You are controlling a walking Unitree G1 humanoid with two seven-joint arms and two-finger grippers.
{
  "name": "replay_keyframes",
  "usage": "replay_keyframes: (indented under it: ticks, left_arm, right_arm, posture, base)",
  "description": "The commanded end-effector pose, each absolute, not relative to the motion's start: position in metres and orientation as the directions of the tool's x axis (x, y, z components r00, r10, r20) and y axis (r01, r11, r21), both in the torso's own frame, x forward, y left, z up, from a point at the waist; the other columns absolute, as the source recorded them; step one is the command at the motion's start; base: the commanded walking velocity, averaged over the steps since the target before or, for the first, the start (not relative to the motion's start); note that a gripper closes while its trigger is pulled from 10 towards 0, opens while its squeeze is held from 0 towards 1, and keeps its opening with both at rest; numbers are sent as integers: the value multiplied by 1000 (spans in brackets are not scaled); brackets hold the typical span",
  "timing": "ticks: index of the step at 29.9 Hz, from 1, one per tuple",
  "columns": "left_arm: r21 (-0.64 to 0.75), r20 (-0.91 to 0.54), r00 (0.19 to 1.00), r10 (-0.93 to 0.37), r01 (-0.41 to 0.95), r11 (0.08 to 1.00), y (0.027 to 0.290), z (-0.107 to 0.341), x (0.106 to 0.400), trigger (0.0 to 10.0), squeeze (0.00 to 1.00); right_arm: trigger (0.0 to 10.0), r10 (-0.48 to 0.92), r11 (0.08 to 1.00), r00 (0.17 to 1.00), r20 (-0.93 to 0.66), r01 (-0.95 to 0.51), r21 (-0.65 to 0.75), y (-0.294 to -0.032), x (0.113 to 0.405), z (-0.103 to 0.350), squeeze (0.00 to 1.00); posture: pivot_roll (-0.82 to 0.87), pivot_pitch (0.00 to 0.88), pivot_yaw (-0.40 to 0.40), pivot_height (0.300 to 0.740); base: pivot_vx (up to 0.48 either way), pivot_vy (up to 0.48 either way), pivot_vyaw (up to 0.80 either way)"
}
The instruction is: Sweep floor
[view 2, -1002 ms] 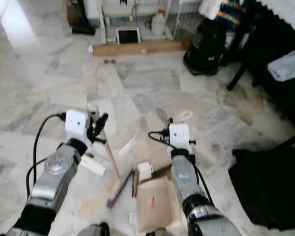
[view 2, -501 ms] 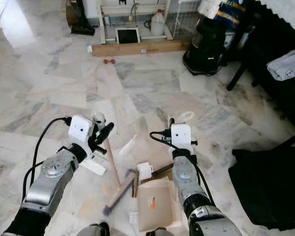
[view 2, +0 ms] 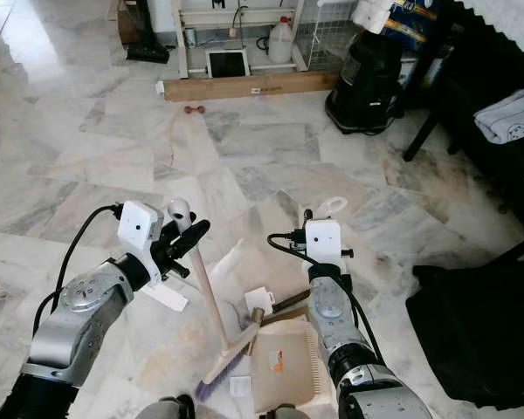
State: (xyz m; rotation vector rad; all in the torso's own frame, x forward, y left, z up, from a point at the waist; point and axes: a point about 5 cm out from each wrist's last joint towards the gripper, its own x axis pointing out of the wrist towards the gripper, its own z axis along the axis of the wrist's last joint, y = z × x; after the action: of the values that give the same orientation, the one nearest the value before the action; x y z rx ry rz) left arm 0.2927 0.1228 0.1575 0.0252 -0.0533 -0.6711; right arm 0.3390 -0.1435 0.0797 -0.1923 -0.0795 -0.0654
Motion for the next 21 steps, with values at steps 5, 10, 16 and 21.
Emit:
replay_keyframes:
  ticks: [5, 10, 16, 21]
  left_arm:
    - [-18, -3, 659, -753, 752, 658, 111, 162, 270, 10000, 0]
    - [-31, 6, 638, -770, 770, 638, 109, 168, 268, 10000, 0]
    - [-45, 17, 628, -778, 778, 627, 104, 173, 268, 10000, 0]
    - [-29, 31, 659, -752, 752, 658, 110, 178, 269, 10000, 0]
  right_arm:
    - [10000, -70, 976, 995, 69, 83, -199, -146, 339, 78, 0]
    - [10000, -70, 977, 995, 68, 82, -196, -144, 340, 79, 0]
    - [10000, -75, 979, 995, 71, 87, -186, -142, 341, 80, 0]
    - [10000, -76, 979, 995, 69, 88, -186, -144, 341, 80, 0]
  posture:
    - [190, 173, -78, 740]
    - [194, 170, -76, 740]
    - [196, 163, -75, 740]
    - [197, 160, -74, 740]
  base:
    - [0, 0, 0]
    - [0, 0, 0]
    - [0, 0, 0]
    - [0, 0, 0]
